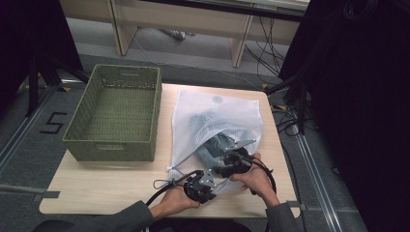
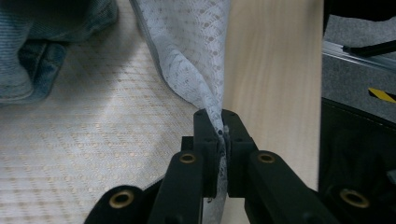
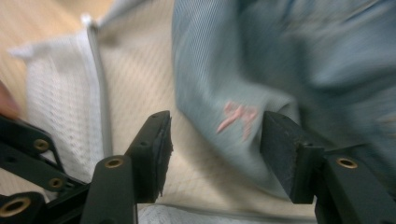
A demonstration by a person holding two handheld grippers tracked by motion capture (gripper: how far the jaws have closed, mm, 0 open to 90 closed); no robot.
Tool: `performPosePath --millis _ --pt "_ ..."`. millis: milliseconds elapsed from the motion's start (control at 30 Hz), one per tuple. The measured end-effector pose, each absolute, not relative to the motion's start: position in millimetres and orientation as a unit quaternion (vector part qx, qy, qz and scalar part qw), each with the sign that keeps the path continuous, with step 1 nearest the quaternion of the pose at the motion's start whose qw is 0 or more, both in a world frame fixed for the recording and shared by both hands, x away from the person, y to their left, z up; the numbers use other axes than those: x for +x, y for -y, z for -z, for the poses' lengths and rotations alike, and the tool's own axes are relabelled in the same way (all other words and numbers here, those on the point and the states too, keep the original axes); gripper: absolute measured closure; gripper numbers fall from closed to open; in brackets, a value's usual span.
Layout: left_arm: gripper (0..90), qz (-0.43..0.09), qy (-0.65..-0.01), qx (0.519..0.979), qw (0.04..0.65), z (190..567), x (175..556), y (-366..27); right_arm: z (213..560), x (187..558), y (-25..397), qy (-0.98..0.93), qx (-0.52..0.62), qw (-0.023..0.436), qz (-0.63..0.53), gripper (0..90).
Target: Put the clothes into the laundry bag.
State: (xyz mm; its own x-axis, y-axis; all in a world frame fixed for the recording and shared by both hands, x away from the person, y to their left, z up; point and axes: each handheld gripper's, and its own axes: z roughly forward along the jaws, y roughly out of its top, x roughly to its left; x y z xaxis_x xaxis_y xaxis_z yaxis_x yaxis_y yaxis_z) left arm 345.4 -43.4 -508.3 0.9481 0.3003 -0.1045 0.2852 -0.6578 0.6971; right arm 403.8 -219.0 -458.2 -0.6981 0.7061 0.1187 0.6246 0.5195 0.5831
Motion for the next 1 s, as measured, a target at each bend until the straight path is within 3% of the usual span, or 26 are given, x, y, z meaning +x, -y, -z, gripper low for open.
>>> performPosePath --millis 33,100,133,200,233,333,633,667,733,767,833,867,1000 --pt "85.7 -0.011 -0.157 0.911 0.381 508.4 344.2 43.5 463.7 402.9 215.1 -0.866 0.394 0.057 -0.303 44.9" --pt "85.9 -0.003 -0.161 0.909 0.384 508.8 341.6 44.3 477.0 406.8 211.0 -0.877 0.392 0.069 -0.271 57.4" --pt "85.9 -0.005 -0.153 0.909 0.387 509.0 341.3 44.6 477.0 406.8 211.0 -0.877 0.392 0.069 -0.271 57.4" --pt "85.9 0.001 -0.157 0.908 0.389 509.4 338.7 45.9 484.4 413.7 208.4 -0.883 0.378 0.099 -0.258 75.6" --pt "85.9 0.003 -0.158 0.908 0.387 509.2 338.1 46.1 487.2 420.4 208.5 -0.886 0.367 0.137 -0.247 80.2" --pt "86.2 0.006 -0.152 0.909 0.387 509.0 339.5 45.8 486.0 437.9 208.2 -0.864 0.402 0.168 -0.251 83.6" --pt "86.2 0.009 -0.154 0.911 0.382 508.4 337.0 46.9 488.7 470.3 207.9 -0.824 0.440 0.236 -0.266 80.6" --pt "86.1 0.010 -0.154 0.911 0.382 508.4 337.2 46.8 491.9 471.3 208.3 -0.834 0.441 0.204 -0.260 73.4" --pt "86.0 0.006 -0.146 0.914 0.380 508.0 338.8 46.1 493.3 470.1 208.3 -0.840 0.440 0.189 -0.255 72.5" --pt "85.4 0.011 -0.156 0.911 0.381 508.2 336.8 46.9 489.7 465.2 208.5 -0.838 0.449 0.171 -0.259 64.6" --pt "84.8 0.010 -0.154 0.912 0.381 508.1 336.8 47.0 488.3 463.9 209.7 -0.835 0.444 0.169 -0.278 61.8" --pt "84.6 0.012 -0.155 0.911 0.382 508.2 336.8 47.0 473.0 455.2 214.9 -0.835 0.444 0.143 -0.292 59.2" --pt "84.1 0.012 -0.153 0.912 0.381 508.1 337.3 47.0 452.4 443.4 225.2 -0.829 0.433 0.149 -0.322 53.5"
